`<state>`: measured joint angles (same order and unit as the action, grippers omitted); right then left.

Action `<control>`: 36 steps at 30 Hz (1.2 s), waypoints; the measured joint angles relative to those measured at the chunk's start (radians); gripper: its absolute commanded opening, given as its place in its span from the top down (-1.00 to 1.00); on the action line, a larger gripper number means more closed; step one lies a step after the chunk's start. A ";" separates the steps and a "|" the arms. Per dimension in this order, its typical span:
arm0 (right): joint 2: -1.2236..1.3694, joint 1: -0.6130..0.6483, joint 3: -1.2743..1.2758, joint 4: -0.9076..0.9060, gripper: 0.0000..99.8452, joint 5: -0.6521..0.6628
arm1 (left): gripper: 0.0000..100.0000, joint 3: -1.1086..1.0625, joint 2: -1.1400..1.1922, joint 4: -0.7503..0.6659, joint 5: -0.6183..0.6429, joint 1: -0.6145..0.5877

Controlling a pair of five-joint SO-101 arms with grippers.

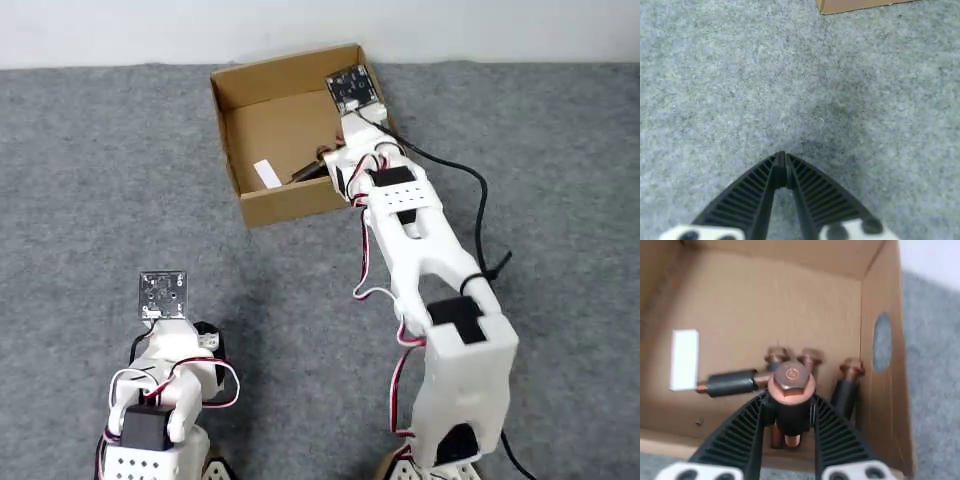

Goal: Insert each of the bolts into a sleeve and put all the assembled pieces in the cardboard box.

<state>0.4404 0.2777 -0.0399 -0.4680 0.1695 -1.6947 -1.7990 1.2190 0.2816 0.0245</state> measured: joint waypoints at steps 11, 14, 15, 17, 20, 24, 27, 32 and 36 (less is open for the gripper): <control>0.087 -0.038 -0.083 -0.077 0.67 -0.003 | 0.99 0.000 0.000 0.000 0.000 0.000; 0.087 -0.044 -0.095 -0.118 0.67 -0.003 | 0.99 0.000 0.000 0.000 0.000 0.000; 0.087 -0.046 -0.098 -0.129 0.68 -0.003 | 0.99 0.000 0.000 0.000 0.000 0.000; 0.087 -0.049 -0.100 -0.153 0.77 -0.003 | 0.99 0.000 0.000 0.000 0.000 0.000; 0.084 -0.055 -0.101 -0.190 1.00 -0.003 | 0.99 0.000 0.000 0.000 0.000 0.000; 0.077 -0.063 -0.101 -0.255 0.99 -0.003 | 0.99 0.000 0.000 0.000 0.000 0.000; 0.061 -0.068 -0.101 -0.321 0.98 -0.003 | 0.99 0.000 0.000 0.000 0.000 0.000; 0.005 -0.069 -0.086 -0.437 0.98 -0.072 | 0.99 0.000 0.000 0.000 0.000 0.000; -0.068 -0.064 -0.084 -0.505 0.98 -0.097 | 0.99 0.000 0.000 0.000 0.000 0.000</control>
<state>0.3728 0.2133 -0.1243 -0.9728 0.0729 -1.6947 -1.7990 1.2190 0.2816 0.0245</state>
